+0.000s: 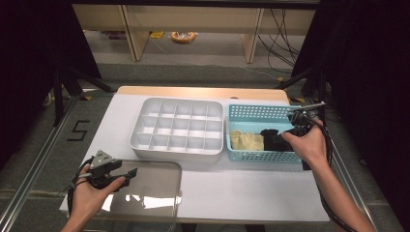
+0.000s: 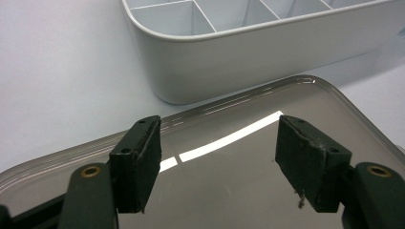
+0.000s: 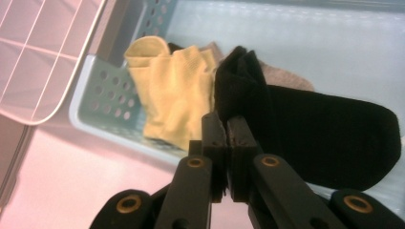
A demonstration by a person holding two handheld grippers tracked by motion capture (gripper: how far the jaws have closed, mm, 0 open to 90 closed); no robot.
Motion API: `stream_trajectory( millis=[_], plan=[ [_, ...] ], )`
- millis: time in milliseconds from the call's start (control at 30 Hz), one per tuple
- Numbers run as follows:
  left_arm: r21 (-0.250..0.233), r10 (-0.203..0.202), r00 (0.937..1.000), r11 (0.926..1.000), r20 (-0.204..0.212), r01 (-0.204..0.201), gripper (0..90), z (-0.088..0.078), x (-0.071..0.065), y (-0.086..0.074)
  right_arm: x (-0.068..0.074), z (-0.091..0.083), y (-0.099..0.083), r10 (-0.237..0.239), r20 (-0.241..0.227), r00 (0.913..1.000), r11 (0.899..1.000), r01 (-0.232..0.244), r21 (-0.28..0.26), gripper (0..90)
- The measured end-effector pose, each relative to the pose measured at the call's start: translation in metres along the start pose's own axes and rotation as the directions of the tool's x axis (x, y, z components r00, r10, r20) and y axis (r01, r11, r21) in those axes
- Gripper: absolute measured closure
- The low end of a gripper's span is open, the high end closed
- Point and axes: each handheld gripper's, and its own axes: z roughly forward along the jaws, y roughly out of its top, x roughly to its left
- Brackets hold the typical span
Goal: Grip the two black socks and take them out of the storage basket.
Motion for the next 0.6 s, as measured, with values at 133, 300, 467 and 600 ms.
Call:
stream_trajectory(
  millis=[133,300,467,600],
  plan=[
    [0.009,0.012,0.9999,0.9999,-0.004,-0.012,32.0,-0.001,0.000,0.000,0.003,0.001,-0.004,-0.113,-0.027,0.9932,0.993,0.112,-0.020,88.6],
    [0.007,0.012,0.9999,0.9999,-0.002,-0.012,32.0,-0.001,0.000,0.000,0.019,0.001,-0.010,-0.122,-0.044,0.9915,0.992,0.124,0.037,88.6],
    [0.005,0.005,1.0000,1.0000,0.002,-0.005,32.0,-0.001,0.000,0.000,0.025,0.005,-0.017,-0.164,-0.044,0.9855,0.983,0.167,0.073,88.6],
    [0.006,0.012,0.9999,0.9999,-0.001,-0.012,32.0,-0.001,0.000,0.001,0.028,0.007,-0.022,-0.176,-0.050,0.9830,0.979,0.181,0.094,88.6]
  ],
)
